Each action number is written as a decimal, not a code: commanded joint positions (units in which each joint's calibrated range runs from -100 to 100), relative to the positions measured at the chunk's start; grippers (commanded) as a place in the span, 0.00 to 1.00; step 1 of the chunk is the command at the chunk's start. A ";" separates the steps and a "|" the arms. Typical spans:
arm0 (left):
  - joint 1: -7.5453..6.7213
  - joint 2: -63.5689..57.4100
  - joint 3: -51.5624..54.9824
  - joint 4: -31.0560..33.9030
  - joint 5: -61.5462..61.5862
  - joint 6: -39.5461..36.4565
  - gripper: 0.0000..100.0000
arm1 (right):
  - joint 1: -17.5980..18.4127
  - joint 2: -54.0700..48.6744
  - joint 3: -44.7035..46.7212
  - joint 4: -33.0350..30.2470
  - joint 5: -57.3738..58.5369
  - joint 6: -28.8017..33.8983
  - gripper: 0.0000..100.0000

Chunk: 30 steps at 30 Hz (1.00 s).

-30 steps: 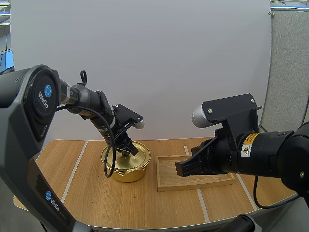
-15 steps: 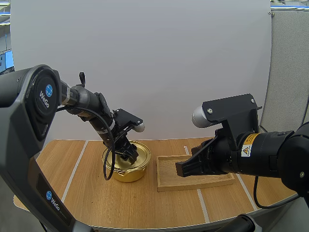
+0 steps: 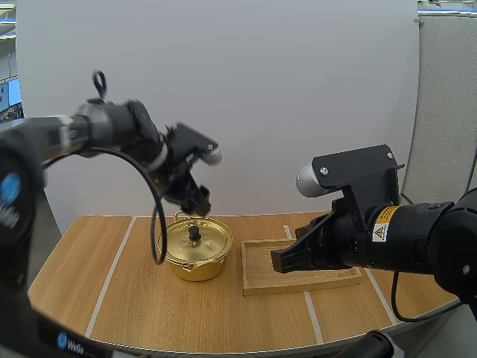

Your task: Open the pot, put the pineapple inside, and close it

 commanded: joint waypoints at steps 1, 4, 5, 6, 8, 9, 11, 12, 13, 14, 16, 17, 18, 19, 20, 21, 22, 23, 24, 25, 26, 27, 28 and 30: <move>0.21 -8.79 -0.59 -0.61 3.09 -0.91 1.00 | -0.24 -0.86 0.11 0.08 -0.44 -0.56 0.00; 0.21 -15.99 -0.59 -0.61 4.25 -1.04 1.00 | -0.24 -1.51 0.11 0.08 -0.44 -0.56 0.00; 0.21 -17.75 -0.59 -0.61 5.08 -1.17 1.00 | -0.24 -1.59 0.11 0.08 -0.44 -0.56 0.00; 0.21 -19.39 -0.59 -0.61 5.96 -1.83 1.00 | -0.24 -1.59 0.11 0.08 -0.44 -0.56 0.00; 0.21 -23.41 -0.59 -0.61 9.14 -3.31 1.00 | -0.24 -1.59 0.11 0.08 -0.44 -0.56 0.00; 0.21 -25.35 -0.46 -0.61 10.35 -3.67 1.00 | -0.24 -1.59 0.11 0.08 -0.44 -0.56 0.00; 0.21 -29.27 -0.32 -0.61 14.04 -4.49 1.00 | -0.24 -1.59 0.11 0.08 -0.44 -0.56 0.00; 0.21 -30.67 -0.32 -0.61 15.14 -4.79 1.00 | -0.24 -1.59 0.11 0.08 -0.44 -0.56 0.00; 0.21 -32.00 -0.32 -0.61 16.23 -5.29 1.00 | -0.24 -1.59 0.11 0.08 -0.44 -0.56 0.00; 0.21 -33.59 -0.32 -0.61 17.18 -5.58 1.00 | -0.24 -1.59 0.11 0.08 -0.44 -0.56 0.00; 0.21 -36.28 -0.32 -0.49 18.94 -6.84 1.00 | -0.32 -1.56 0.11 0.08 -0.44 -0.56 0.00; 0.21 -37.64 -0.32 -0.49 19.87 -7.74 1.00 | -0.71 -1.56 0.11 0.08 -0.44 -0.56 0.00; 0.21 -38.92 -0.32 -0.49 20.73 -8.37 1.00 | -1.13 -1.56 0.11 0.08 -0.44 -0.56 0.00; 0.21 -40.15 -0.32 -0.49 21.49 -9.21 1.00 | -1.57 -1.56 0.11 0.08 -0.44 -0.56 0.00; 0.21 -41.33 -0.32 -0.49 22.54 -9.86 1.00 | -1.91 -1.56 0.11 0.08 -0.44 -0.56 0.00; 0.21 -42.41 -0.32 -0.49 23.52 -10.16 1.00 | -2.40 -1.56 0.11 0.19 -0.44 -0.56 0.00; 0.21 -43.27 -0.03 -0.49 23.68 -10.41 1.00 | -2.70 -1.71 0.11 0.19 -0.44 -0.56 0.00; 0.21 -44.35 0.48 -0.49 23.68 -10.99 1.00 | -2.99 -1.99 0.11 0.31 -0.44 -0.56 0.00; 0.21 -45.43 1.21 -0.49 23.68 -11.32 1.00 | -3.34 -2.68 0.11 0.31 -0.44 -0.56 0.00; 0.21 -46.29 1.93 -0.49 23.68 -11.86 1.00 | -3.71 -3.38 0.11 0.46 -0.60 -0.56 0.00; 0.21 -47.32 2.93 -0.49 23.68 -12.44 1.00 | -4.07 -4.20 0.11 0.46 -0.75 -0.56 0.00; 0.21 -48.36 4.02 -0.49 23.68 -12.83 0.97 | -4.36 -4.89 0.11 0.59 -0.75 -0.56 0.00; 0.21 -49.40 4.94 -0.49 23.68 -13.01 0.89 | -4.70 -5.78 0.11 0.76 -0.75 -0.56 0.00; 0.21 -51.42 7.33 -0.49 23.68 -12.99 0.71 | -5.31 -7.51 0.11 1.19 -0.75 -0.56 0.00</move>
